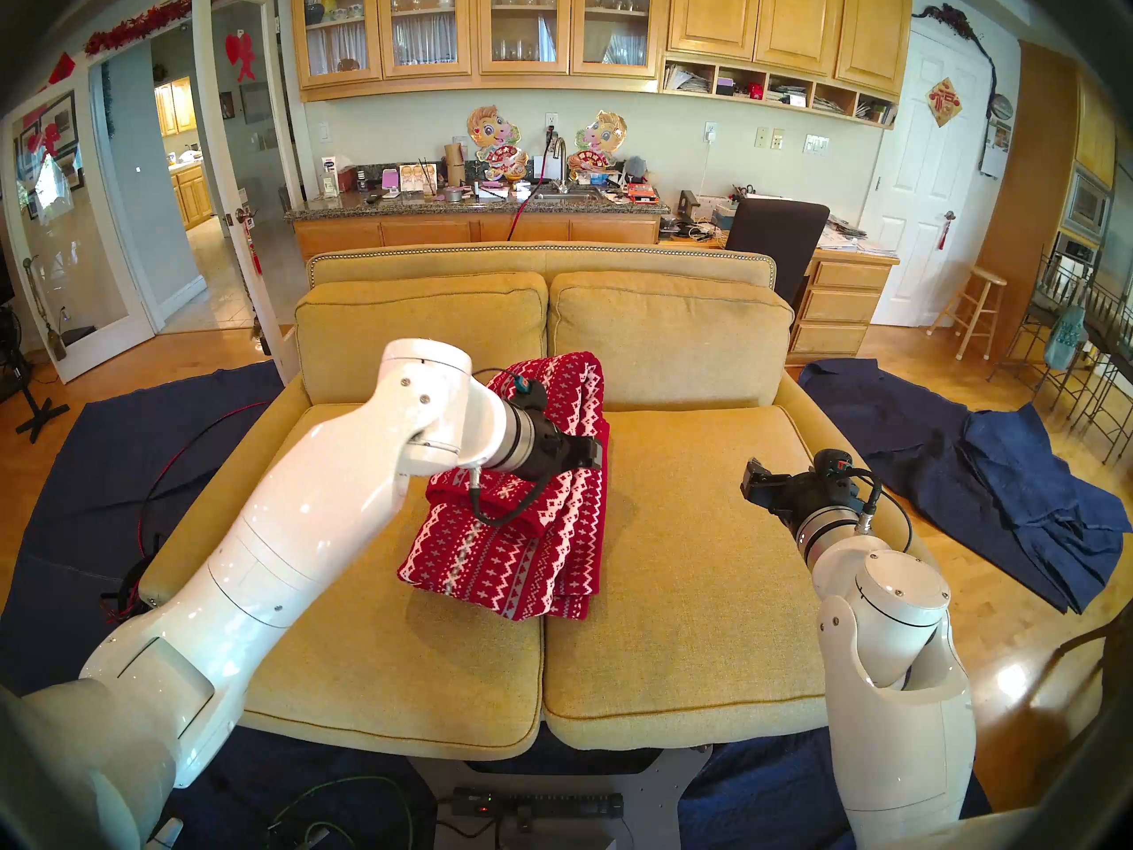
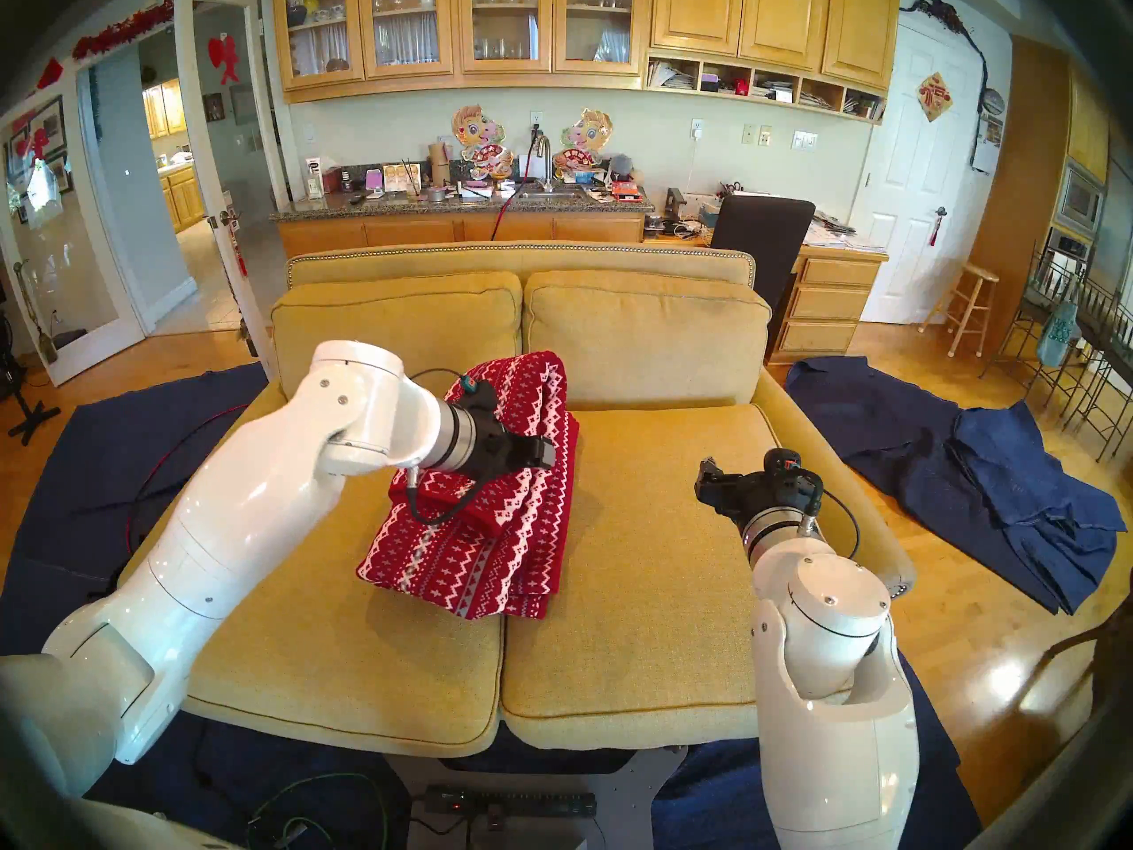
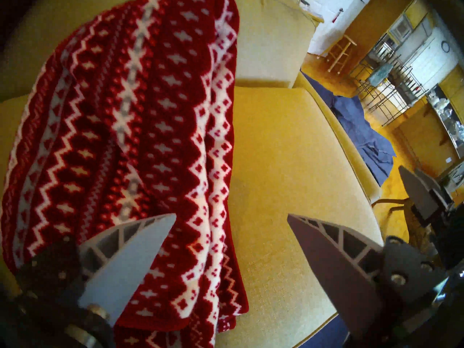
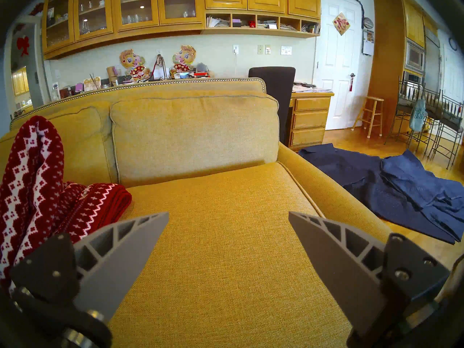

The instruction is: Fold the blanket in half twice

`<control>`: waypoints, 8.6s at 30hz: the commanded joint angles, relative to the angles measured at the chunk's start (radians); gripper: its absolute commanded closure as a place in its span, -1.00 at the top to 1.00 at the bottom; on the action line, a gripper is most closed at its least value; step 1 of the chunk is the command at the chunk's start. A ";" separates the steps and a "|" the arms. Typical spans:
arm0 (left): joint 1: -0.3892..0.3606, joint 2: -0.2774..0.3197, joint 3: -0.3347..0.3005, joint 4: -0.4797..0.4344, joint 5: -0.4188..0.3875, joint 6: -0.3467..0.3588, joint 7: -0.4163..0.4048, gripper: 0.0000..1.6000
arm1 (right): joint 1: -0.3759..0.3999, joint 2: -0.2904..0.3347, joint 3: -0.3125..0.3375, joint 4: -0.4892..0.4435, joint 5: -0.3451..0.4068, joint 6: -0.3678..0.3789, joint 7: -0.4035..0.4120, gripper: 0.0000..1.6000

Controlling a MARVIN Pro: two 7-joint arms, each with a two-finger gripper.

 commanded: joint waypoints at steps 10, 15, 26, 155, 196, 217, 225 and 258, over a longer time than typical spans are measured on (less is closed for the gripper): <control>-0.144 -0.052 -0.003 0.125 0.094 -0.015 -0.018 1.00 | 0.016 -0.001 -0.001 -0.035 0.001 -0.007 0.000 1.00; -0.175 -0.070 -0.025 0.134 0.080 -0.008 -0.040 1.00 | 0.017 -0.001 -0.001 -0.033 0.001 -0.008 0.000 1.00; -0.217 -0.066 -0.064 0.132 0.076 -0.001 -0.101 1.00 | 0.017 -0.001 -0.001 -0.034 0.001 -0.008 0.000 1.00; -0.152 -0.205 0.399 0.863 0.852 -0.477 -0.696 1.00 | 0.016 -0.001 -0.001 -0.034 0.001 -0.007 0.000 1.00; -0.174 0.038 0.189 0.413 0.703 -0.429 -0.856 1.00 | 0.018 0.000 -0.001 -0.027 0.001 -0.008 0.001 1.00; -0.122 0.078 0.067 0.186 0.574 -0.284 -0.732 1.00 | 0.016 -0.002 -0.001 -0.035 0.001 -0.007 0.000 1.00; -0.173 -0.029 0.088 0.267 0.577 -0.251 -0.589 1.00 | 0.016 -0.002 -0.001 -0.035 0.001 -0.007 0.000 1.00; -0.301 -0.226 0.129 0.545 0.669 -0.330 -0.518 1.00 | 0.016 -0.002 -0.001 -0.035 0.001 -0.007 0.000 1.00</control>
